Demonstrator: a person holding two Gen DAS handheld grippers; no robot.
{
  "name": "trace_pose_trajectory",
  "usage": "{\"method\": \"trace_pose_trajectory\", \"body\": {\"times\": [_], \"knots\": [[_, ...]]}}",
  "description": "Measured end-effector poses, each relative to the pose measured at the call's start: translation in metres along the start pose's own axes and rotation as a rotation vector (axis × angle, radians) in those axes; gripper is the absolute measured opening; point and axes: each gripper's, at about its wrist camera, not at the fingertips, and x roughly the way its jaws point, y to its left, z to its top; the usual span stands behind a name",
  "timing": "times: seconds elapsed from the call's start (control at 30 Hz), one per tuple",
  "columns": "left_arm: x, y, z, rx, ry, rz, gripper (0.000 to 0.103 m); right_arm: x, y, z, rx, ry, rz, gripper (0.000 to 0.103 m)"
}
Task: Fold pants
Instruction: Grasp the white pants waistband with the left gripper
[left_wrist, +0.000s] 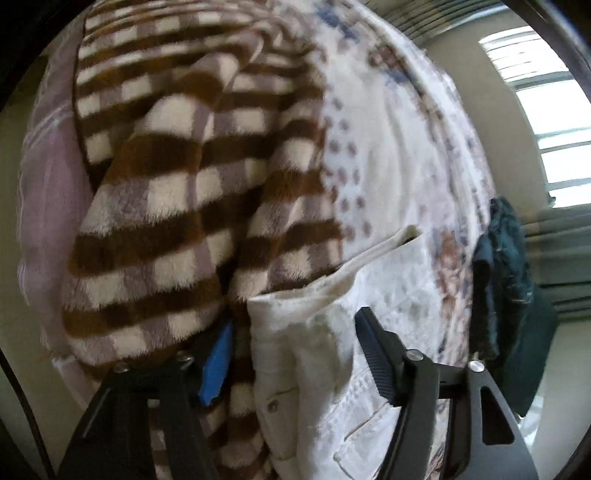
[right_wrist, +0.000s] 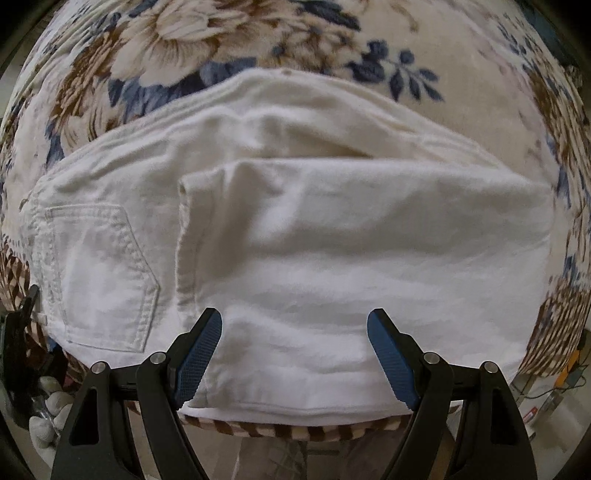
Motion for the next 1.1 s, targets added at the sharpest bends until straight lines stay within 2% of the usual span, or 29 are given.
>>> {"method": "trace_pose_trajectory", "body": {"times": [0.07,0.13,0.37,0.43,0.67,0.8,1.1], "knots": [[-0.009,-0.005,-0.004,0.064,-0.015,0.004,0.036,0.004,-0.002,-0.004,0.013,0.006,0.005,0.083],[-0.016,-0.006,-0.008,0.085,-0.026,-0.009,0.030,0.008,-0.004,-0.009,0.027,0.015,0.016,0.083],[-0.039,-0.016,-0.009,0.094,-0.044,0.020,0.033,0.019,-0.010,-0.018,0.055,0.040,0.024,0.083],[-0.043,-0.019,-0.010,0.086,-0.050,0.007,0.033,0.020,-0.014,-0.019,0.060,0.042,0.028,0.083],[-0.042,-0.015,-0.014,0.051,-0.017,-0.002,0.033,0.023,-0.015,-0.017,0.052,0.038,0.030,0.083],[-0.032,-0.016,-0.023,0.066,0.019,0.005,0.033,0.021,-0.016,0.008,0.047,0.047,0.031,0.083],[0.004,-0.006,-0.013,0.031,0.081,0.034,0.035,0.022,-0.023,0.010,0.050,0.054,0.032,0.083]]}}
